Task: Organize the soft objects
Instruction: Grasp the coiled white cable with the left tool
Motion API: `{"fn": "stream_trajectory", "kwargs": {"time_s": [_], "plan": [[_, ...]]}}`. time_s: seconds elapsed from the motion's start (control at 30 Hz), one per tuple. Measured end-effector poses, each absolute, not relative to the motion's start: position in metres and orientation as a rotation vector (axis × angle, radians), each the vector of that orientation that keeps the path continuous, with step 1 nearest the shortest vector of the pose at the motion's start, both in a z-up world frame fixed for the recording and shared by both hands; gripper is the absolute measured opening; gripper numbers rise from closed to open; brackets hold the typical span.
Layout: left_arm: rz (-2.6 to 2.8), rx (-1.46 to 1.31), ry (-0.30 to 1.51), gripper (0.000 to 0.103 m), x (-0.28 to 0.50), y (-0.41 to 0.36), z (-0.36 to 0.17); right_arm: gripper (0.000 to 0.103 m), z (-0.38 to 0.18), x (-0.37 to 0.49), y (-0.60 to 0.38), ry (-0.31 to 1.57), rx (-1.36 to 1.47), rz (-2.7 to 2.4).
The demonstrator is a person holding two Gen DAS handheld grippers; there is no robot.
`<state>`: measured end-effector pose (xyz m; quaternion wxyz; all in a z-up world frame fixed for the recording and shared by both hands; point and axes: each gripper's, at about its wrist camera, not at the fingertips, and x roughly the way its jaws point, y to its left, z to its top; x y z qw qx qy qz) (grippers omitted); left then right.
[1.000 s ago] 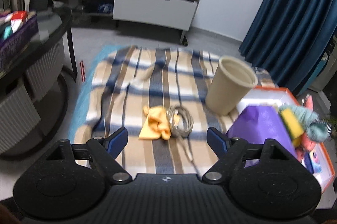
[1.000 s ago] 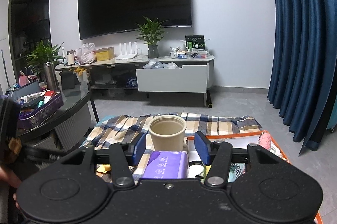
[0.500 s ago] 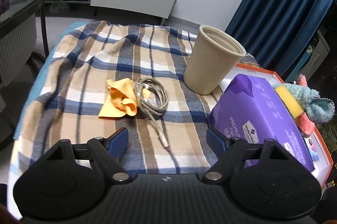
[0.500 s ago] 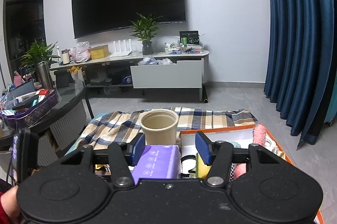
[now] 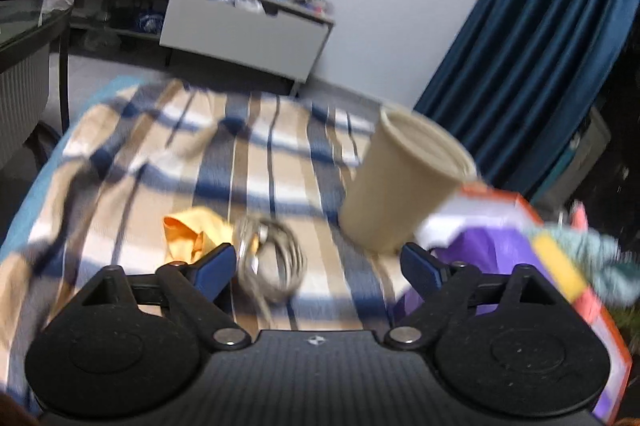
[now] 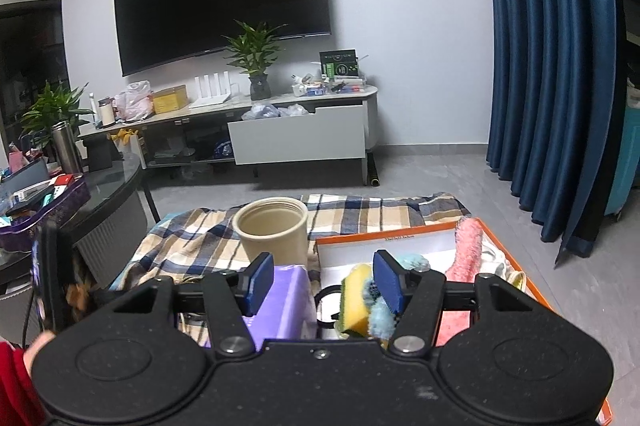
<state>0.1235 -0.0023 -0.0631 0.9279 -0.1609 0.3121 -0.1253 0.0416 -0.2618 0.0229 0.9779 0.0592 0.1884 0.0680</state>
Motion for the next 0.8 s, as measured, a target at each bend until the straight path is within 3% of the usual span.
{"fn": "stream_trajectory", "kwargs": {"time_s": [0.17, 0.23, 0.67, 0.73, 0.8], "plan": [[-0.308, -0.335, 0.655, 0.093, 0.136, 0.001, -0.061, 0.068, 0.020, 0.045, -0.264, 0.387, 0.131, 0.133], [-0.321, -0.290, 0.677, 0.099, 0.136, -0.005, -0.065, 0.068, 0.020, 0.047, -0.262, 0.390, 0.130, 0.136], [-0.342, -0.321, 0.659, 0.096, 0.146, -0.019, -0.074, 0.068, 0.019, 0.050, -0.261, 0.398, 0.123, 0.133], [-0.336, -0.316, 0.668, 0.085, 0.151, -0.020, -0.076, 0.068, 0.020, 0.051, -0.261, 0.398, 0.122, 0.132], [-0.324, -0.300, 0.698, 0.049, 0.155, -0.021, -0.078, 0.068, 0.020, 0.051, -0.261, 0.398, 0.121, 0.130]]}}
